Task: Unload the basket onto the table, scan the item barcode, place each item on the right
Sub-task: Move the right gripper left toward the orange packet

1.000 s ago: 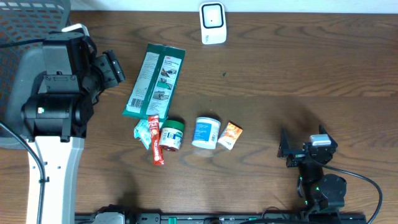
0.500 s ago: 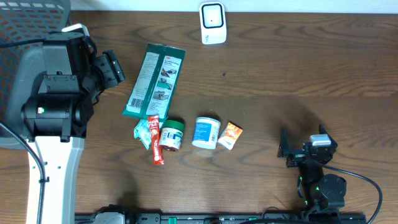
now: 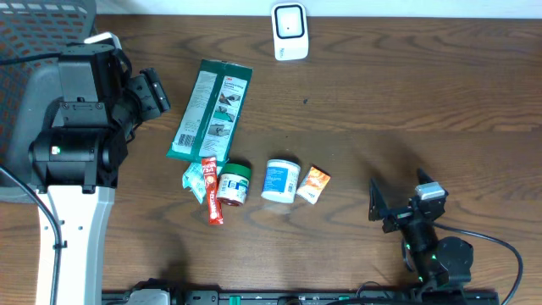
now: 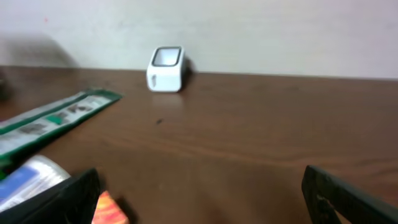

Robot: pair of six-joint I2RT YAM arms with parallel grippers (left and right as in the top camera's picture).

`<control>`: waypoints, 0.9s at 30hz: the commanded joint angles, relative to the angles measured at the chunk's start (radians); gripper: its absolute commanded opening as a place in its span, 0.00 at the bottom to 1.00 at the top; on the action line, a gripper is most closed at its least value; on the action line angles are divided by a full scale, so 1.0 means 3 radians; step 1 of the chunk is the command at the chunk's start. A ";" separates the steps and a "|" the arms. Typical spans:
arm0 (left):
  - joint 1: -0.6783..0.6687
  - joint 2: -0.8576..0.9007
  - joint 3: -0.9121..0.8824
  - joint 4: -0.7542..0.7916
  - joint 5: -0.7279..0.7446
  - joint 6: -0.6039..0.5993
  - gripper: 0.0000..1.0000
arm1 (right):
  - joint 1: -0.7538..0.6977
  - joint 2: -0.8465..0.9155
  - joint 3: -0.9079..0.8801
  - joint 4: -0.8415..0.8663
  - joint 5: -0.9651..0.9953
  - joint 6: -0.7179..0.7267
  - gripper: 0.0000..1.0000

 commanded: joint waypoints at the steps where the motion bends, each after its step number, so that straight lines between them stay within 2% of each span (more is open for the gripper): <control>1: 0.0014 -0.0029 0.0055 0.0000 -0.0028 0.0043 0.80 | -0.0027 0.0064 0.0501 -0.0161 -0.0127 0.0181 0.99; 4: 0.0014 -0.0029 0.0055 0.0000 -0.0028 0.0043 0.80 | -0.0028 0.0403 0.1049 -0.0361 -0.0128 0.0181 0.99; 5: 0.0014 -0.0029 0.0055 0.0000 -0.0028 0.0043 0.80 | -0.0028 0.0833 0.1530 -0.0546 -0.0155 0.0178 0.99; 9: 0.0014 -0.0029 0.0055 0.0000 -0.0027 0.0043 0.80 | -0.0027 0.1573 0.2309 -0.1039 -0.0312 0.0102 0.99; 16: 0.0014 -0.0029 0.0055 0.0000 -0.0027 0.0043 0.80 | -0.0027 0.3136 0.3916 -0.2581 -0.0389 -0.0122 0.99; 19: 0.0014 -0.0029 0.0055 0.0000 -0.0028 0.0043 0.80 | -0.0027 0.3649 0.4266 -0.2903 -0.0436 -0.0111 0.99; 25: 0.0014 -0.0029 0.0055 0.0000 -0.0028 0.0045 0.80 | -0.0027 0.4148 0.4284 -0.2988 -0.0900 -0.0057 0.98; 26: 0.0014 -0.0029 0.0055 0.0000 -0.0027 0.0043 0.80 | -0.0027 0.4198 0.4284 -0.3002 -0.0898 -0.0057 0.93; 27: 0.0014 -0.0029 0.0055 0.0000 -0.0028 0.0045 0.80 | -0.0027 0.4270 0.4284 -0.3015 -0.0886 -0.0057 0.80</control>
